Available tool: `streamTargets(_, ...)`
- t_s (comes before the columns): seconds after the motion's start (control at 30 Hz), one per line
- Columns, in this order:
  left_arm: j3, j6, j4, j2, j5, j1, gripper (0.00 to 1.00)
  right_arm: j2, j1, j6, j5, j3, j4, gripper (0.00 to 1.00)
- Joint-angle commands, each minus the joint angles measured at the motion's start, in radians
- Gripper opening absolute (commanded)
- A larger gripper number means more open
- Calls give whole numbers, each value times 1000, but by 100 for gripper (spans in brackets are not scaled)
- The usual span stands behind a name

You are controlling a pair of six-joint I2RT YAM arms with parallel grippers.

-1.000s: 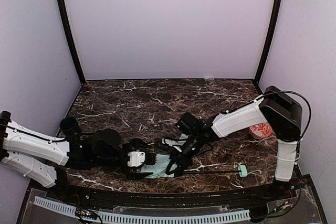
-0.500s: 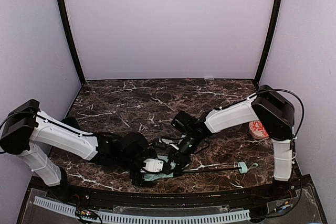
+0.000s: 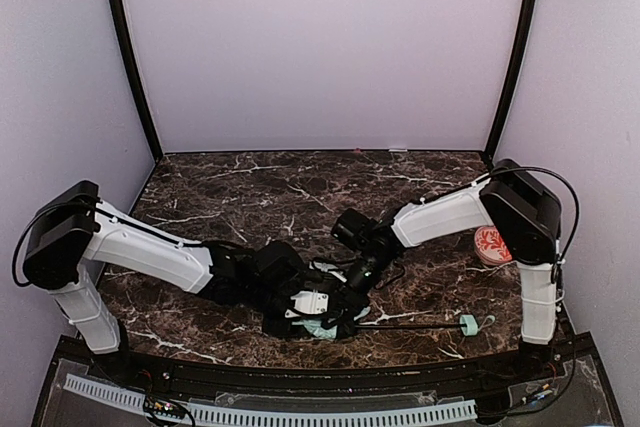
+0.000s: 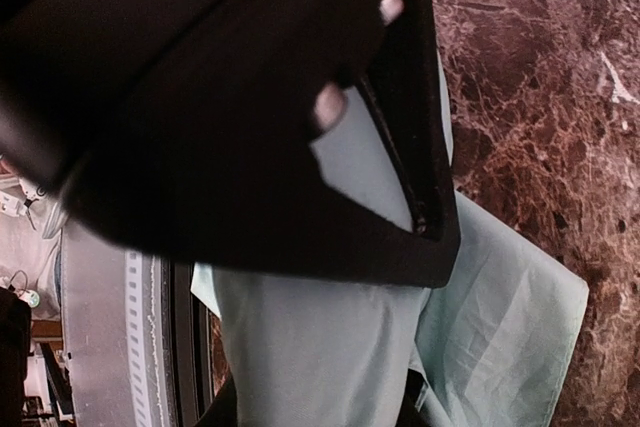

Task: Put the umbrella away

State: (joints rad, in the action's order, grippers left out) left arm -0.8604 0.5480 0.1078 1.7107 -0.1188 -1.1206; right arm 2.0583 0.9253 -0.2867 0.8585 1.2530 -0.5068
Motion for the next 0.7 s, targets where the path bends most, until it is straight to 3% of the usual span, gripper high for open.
streamTargets(0.0,37,17,230,72,13,18,53,-12,-26,-54,-115,0,-88,10)
streamTargets(0.07,30,16,227,83,21,24,48,-16,-28,-59,-116,1,-93,11)
streamTargets(0.13,17,9,234,102,32,31,30,-24,-28,-56,-121,5,-95,15)
streamTargets(0.2,-1,6,254,117,34,39,13,-46,-32,-26,-141,-6,-69,28)
streamTargets(0.23,-6,4,256,120,37,42,2,-64,-36,-12,-149,-16,-47,39)
streamTargets(0.3,-6,-12,241,115,48,47,0,-110,-59,18,-152,-40,4,57)
streamTargets(0.37,-3,-40,202,96,63,60,0,-172,-92,48,-164,-67,55,67)
streamTargets(0.67,8,-222,-5,-24,168,159,0,-559,-197,129,-315,-195,297,77)
